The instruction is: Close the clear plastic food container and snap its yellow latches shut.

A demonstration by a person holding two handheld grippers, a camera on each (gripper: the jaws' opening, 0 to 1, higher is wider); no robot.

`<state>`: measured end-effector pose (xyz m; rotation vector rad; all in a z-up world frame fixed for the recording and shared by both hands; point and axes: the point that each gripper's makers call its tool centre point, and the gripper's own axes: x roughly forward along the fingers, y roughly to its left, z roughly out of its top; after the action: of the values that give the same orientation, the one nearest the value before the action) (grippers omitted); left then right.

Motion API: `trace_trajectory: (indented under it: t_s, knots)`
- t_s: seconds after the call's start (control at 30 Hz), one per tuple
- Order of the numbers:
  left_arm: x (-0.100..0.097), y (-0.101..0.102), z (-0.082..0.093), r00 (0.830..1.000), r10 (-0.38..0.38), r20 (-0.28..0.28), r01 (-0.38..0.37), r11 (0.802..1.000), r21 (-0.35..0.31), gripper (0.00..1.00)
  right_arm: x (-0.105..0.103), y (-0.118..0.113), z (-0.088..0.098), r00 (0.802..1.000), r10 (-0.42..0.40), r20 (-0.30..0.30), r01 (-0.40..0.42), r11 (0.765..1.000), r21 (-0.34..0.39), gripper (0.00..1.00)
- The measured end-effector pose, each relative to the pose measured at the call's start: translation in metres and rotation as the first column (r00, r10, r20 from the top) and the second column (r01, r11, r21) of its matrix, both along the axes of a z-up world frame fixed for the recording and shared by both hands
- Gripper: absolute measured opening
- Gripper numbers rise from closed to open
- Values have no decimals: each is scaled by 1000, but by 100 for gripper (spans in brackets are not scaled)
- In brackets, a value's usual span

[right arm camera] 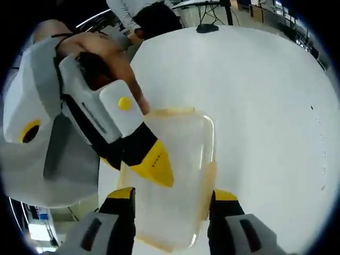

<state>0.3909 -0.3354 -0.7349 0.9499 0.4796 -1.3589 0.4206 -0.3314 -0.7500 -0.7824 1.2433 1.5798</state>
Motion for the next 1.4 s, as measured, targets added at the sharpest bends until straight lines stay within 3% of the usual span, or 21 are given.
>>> trace_trajectory:
  t_s: [0.27,0.37,0.43,0.53,0.6,0.7,0.77,0.93,1.0,1.07,1.17,1.3,1.4]
  knots:
    - [1,0,3,999,-3,-32,2,1000,-17,44,1,2,6,999,-19,39,18,999,39,54]
    - [-3,-2,8,994,35,-101,-41,998,-54,41,1,4,10,997,-27,78,21,997,77,54]
    - [0,-3,13,998,13,-56,-17,998,-62,43,-2,11,22,995,-62,79,50,987,150,58]
    - [0,-3,21,993,28,-113,-38,995,-90,47,-1,15,35,990,-81,111,55,974,220,59]
    - [5,2,24,992,32,-120,-41,996,-80,44,-5,9,37,990,-87,113,62,976,208,57]
    - [3,6,25,969,75,-233,-97,992,-83,48,-8,6,36,988,-87,131,59,977,205,58]
    - [9,8,29,976,65,-209,-84,993,-85,48,-11,3,37,986,-88,142,58,977,205,57]
    - [17,18,33,968,77,-238,-98,992,-77,50,-16,1,39,978,-107,180,65,971,229,63]
    - [20,22,35,966,71,-249,-93,993,-78,53,-18,-1,40,976,-117,182,72,970,233,65]
    - [16,24,35,945,81,-317,-109,992,-70,57,-16,-2,40,970,-138,199,87,966,245,70]
    - [20,27,36,954,64,-293,-86,994,-66,61,-16,-4,41,965,-160,208,103,960,260,73]
    - [24,32,34,949,54,-310,-76,995,-60,67,-14,-7,41,948,-197,252,121,950,286,82]
    - [27,36,24,943,63,-326,-81,996,-42,75,-18,-12,37,946,-204,252,126,948,293,85]
